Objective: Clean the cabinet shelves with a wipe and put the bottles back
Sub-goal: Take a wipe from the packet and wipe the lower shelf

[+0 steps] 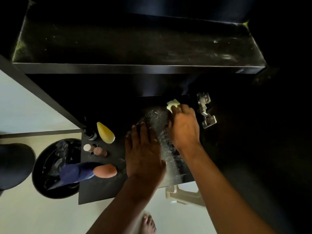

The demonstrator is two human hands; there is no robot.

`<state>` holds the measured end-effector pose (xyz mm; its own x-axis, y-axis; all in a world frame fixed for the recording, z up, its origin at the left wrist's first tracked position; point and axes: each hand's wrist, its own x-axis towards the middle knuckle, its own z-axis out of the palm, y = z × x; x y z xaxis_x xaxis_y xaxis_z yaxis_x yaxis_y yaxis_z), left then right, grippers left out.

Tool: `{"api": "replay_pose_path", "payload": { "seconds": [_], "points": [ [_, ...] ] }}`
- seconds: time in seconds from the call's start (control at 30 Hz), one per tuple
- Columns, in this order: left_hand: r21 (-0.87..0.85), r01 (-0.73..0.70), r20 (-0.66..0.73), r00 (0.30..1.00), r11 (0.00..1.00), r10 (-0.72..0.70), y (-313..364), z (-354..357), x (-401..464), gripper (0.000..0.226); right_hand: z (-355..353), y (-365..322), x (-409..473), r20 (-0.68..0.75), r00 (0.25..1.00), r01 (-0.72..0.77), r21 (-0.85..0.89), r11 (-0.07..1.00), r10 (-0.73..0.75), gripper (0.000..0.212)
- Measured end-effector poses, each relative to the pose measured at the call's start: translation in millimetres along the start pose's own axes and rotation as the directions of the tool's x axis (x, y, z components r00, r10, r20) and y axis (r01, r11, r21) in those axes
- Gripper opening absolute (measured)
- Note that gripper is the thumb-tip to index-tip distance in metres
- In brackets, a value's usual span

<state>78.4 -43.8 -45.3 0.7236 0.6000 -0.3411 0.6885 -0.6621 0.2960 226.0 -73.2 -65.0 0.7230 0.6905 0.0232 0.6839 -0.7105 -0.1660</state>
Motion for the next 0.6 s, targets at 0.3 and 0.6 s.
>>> {"api": "replay_pose_path", "payload": {
  "seconds": [0.3,0.6],
  "points": [
    [-0.035,-0.007,-0.028,1.000,0.999,0.006,-5.8,5.4,0.1,0.111,-13.3,-18.5,-21.1,0.159,0.979,0.124,0.041,0.991,-0.129,0.024],
    [-0.031,-0.016,-0.031,0.999,0.999,0.015,-8.1,6.7,1.3,0.110,-4.0,-20.2,23.8,0.093,0.993,0.069,0.055,0.996,-0.074,0.041]
  ]
}}
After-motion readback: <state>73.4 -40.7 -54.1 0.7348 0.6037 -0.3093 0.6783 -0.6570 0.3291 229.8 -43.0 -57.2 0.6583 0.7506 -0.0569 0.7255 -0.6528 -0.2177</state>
